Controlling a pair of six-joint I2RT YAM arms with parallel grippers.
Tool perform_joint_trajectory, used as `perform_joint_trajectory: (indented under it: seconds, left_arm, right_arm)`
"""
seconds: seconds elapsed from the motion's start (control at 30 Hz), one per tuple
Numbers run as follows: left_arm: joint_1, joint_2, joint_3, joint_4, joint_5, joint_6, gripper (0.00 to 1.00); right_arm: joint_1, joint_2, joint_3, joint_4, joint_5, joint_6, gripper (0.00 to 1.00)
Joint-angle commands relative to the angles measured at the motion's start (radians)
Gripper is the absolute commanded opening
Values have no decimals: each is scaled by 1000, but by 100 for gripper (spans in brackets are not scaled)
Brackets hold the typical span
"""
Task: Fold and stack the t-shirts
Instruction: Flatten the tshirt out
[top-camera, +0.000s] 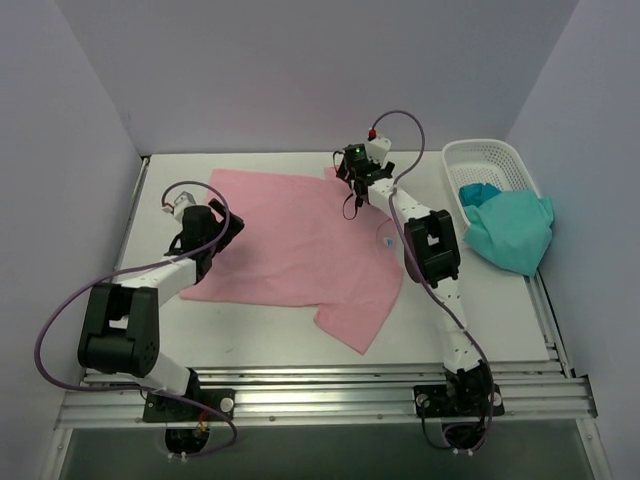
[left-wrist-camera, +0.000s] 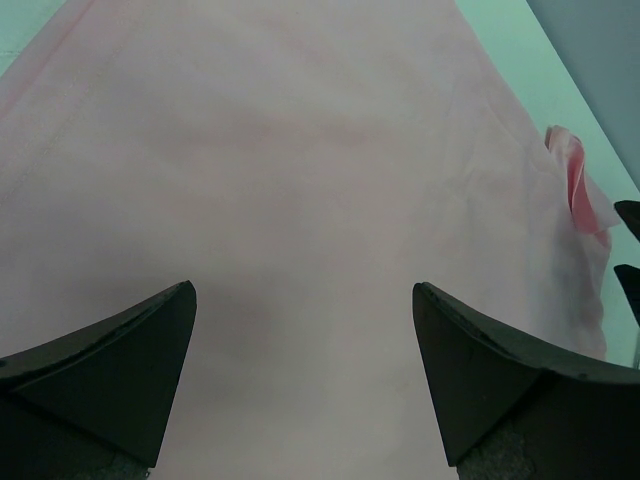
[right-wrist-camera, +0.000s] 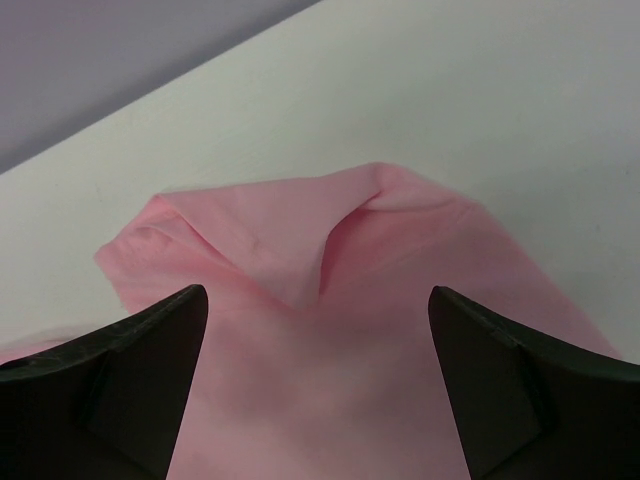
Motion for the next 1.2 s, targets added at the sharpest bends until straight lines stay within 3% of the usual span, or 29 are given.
perform_joint_trajectory:
  seconds: [0.0, 0.83, 0.9, 1.0, 1.07, 1.1, 1.17]
  left_arm:
    - [5, 4, 43, 70, 11, 8, 98]
    - [0, 75, 62, 104, 15, 16, 99]
    - [-1, 80, 62, 104, 14, 17, 99]
    - [0, 86, 63, 107, 12, 17, 99]
    - [0, 93, 63, 107, 12, 17, 99]
    - [0, 96, 66, 107, 12, 17, 99]
    - [-1, 100, 66, 110, 12, 19, 99]
  right_arm:
    - [9, 30, 44, 15, -18, 17, 87]
    - [0, 127, 136, 83, -26, 14, 77]
    - [0, 133, 136, 92, -29, 13, 70]
    - [-2, 146, 138, 99, -38, 14, 53]
    - [-3, 153, 139, 102, -40, 16, 37]
    - [-3, 155, 141, 102, -41, 16, 22]
    - [-5, 158, 142, 101, -40, 19, 7]
